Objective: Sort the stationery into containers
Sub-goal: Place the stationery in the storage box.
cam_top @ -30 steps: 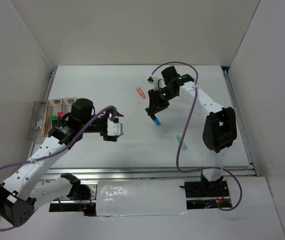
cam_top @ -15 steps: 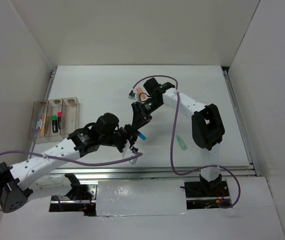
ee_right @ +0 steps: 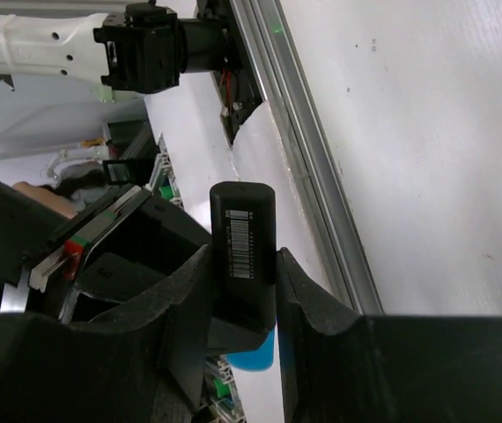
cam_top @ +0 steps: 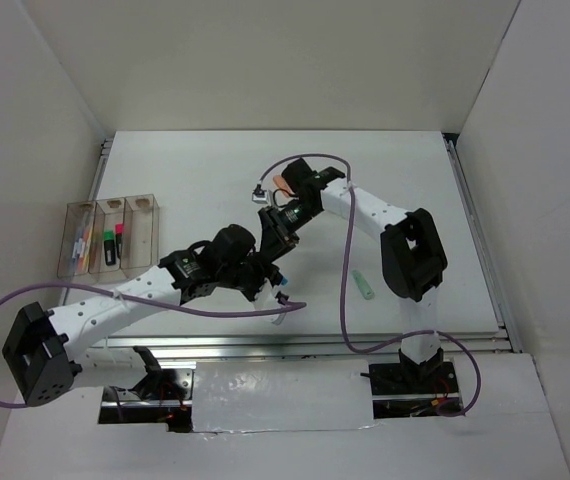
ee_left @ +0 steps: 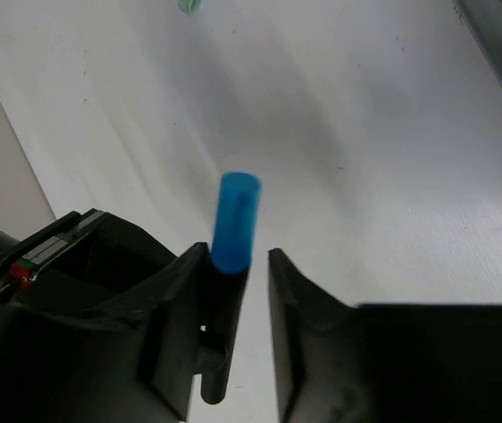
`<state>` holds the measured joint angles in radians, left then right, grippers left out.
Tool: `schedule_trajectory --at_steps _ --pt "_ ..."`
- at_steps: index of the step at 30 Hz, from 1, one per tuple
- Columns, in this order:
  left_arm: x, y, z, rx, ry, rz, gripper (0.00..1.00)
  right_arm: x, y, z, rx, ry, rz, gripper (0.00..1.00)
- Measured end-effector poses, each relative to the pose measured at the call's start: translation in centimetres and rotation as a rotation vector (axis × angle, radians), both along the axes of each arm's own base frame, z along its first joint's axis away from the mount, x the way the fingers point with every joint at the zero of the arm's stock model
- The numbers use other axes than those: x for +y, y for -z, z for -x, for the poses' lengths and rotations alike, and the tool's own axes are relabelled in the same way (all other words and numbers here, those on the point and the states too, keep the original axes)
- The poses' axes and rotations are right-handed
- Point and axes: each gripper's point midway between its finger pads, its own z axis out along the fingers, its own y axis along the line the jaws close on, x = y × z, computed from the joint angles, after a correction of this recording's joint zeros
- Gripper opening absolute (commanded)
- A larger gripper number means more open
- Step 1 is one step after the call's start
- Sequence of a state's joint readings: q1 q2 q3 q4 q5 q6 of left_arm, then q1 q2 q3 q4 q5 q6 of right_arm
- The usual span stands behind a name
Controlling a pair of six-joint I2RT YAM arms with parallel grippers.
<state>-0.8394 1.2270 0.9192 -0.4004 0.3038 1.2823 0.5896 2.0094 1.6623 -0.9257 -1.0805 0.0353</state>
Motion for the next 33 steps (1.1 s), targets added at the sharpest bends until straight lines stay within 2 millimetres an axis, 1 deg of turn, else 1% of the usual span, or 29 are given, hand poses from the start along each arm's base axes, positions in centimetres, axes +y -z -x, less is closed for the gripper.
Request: schedule_trajectory --at_steps 1,2,3,4,5,6,7,8,11,12,13,14,15,16,17,18,20,21,22,23,24,25,26,27,29,31,33 --pt "0.0 -0.1 -0.1 -0.003 0.000 -0.001 0.38 0.0 0.0 0.1 0.000 -0.003 0.001 0.00" --pt "-0.1 -0.2 -0.2 -0.006 -0.002 -0.001 0.31 0.1 0.1 0.2 -0.003 -0.005 0.001 0.03" --pt "-0.1 -0.3 -0.2 -0.006 -0.006 -0.001 0.28 0.1 0.1 0.2 -0.005 -0.007 0.000 0.08" --pt "0.0 -0.4 -0.3 -0.010 -0.007 -0.003 0.25 0.2 0.1 0.2 -0.005 -0.009 0.001 0.17" --pt "0.0 -0.4 -0.3 -0.009 -0.008 -0.005 0.22 0.2 0.1 0.3 -0.004 -0.010 0.001 0.45" --pt "0.1 -0.4 -0.3 -0.006 -0.009 -0.009 0.16 0.2 0.1 0.3 -0.003 -0.010 0.001 0.56" --pt "0.1 -0.4 -0.2 -0.002 -0.010 -0.010 0.14 0.2 0.2 0.2 -0.015 -0.010 0.004 0.64" --pt "0.2 -0.4 -0.1 0.004 -0.011 -0.016 0.08 0.1 0.3 0.1 -0.024 -0.009 0.009 0.70" --pt "0.7 -0.9 0.4 0.024 -0.042 -0.020 0.01 -0.5 0.8 -0.7 -0.050 0.004 0.028 0.75" --pt "1.1 -1.3 0.5 0.038 -0.069 -0.015 0.00 -0.9 0.8 -0.9 -0.046 0.013 0.033 0.76" --pt "1.3 -1.8 0.7 0.048 -0.090 -0.005 0.00 -1.2 0.8 -1.3 -0.051 0.024 0.039 0.80" --pt "1.7 -2.5 0.8 0.065 -0.131 0.013 0.00 -1.8 0.8 -2.0 -0.054 0.043 0.045 0.91" --pt "2.1 -2.9 0.8 0.090 -0.181 0.029 0.00 -2.7 0.7 -3.0 -0.059 0.074 0.057 0.94" --pt "2.7 -4.1 0.5 0.098 -0.239 0.061 0.00 -3.8 0.5 -4.4 -0.074 0.112 0.067 0.98" --pt "3.3 -4.9 0.2 0.129 -0.307 0.091 0.00 -5.2 0.4 -6.1 -0.099 0.159 0.080 0.98" --pt "4.1 -5.9 -0.7 0.157 -0.389 0.127 0.00 -6.8 0.2 -8.0 -0.132 0.214 0.093 0.99" --pt "7.0 -7.5 -3.6 0.224 -0.589 0.204 0.00 -10.4 0.1 -10.8 -0.180 0.318 0.136 1.00" --pt "9.5 -8.4 -6.0 0.258 -0.730 0.264 0.00 -12.4 0.3 -11.8 -0.209 0.371 0.165 1.00" --pt "12.4 -9.1 -8.3 0.276 -0.869 0.315 0.00 -14.2 0.4 -12.3 -0.227 0.414 0.199 1.00" --pt "15.3 -9.4 -10.0 0.305 -0.988 0.367 0.00 -15.7 0.5 -12.5 -0.243 0.446 0.231 1.00" --pt "18.9 -9.5 -11.7 0.335 -1.126 0.422 0.00 -16.8 0.6 -12.3 -0.261 0.468 0.262 0.99" --pt "22.4 -9.3 -12.9 0.361 -1.247 0.466 0.00 -17.6 0.6 -12.1 -0.277 0.479 0.286 0.99" --pt "25.9 -9.0 -13.8 0.387 -1.369 0.506 0.00 -18.1 0.7 -11.6 -0.294 0.482 0.310 0.99" --pt "28.9 -8.5 -14.4 0.410 -1.472 0.534 0.00 -18.4 0.7 -11.2 -0.309 0.481 0.329 0.99" --pt "33.9 -7.3 -15.0 0.471 -1.639 0.581 0.00 -19.1 1.0 -10.4 -0.331 0.481 0.365 0.98" --pt "37.4 -5.8 -15.0 0.531 -1.755 0.605 0.00 -19.8 1.6 -9.7 -0.340 0.481 0.402 0.97" --pt "39.9 -4.6 -14.9 0.589 -1.829 0.618 0.05 -20.6 2.3 -9.3 -0.344 0.485 0.441 0.96"
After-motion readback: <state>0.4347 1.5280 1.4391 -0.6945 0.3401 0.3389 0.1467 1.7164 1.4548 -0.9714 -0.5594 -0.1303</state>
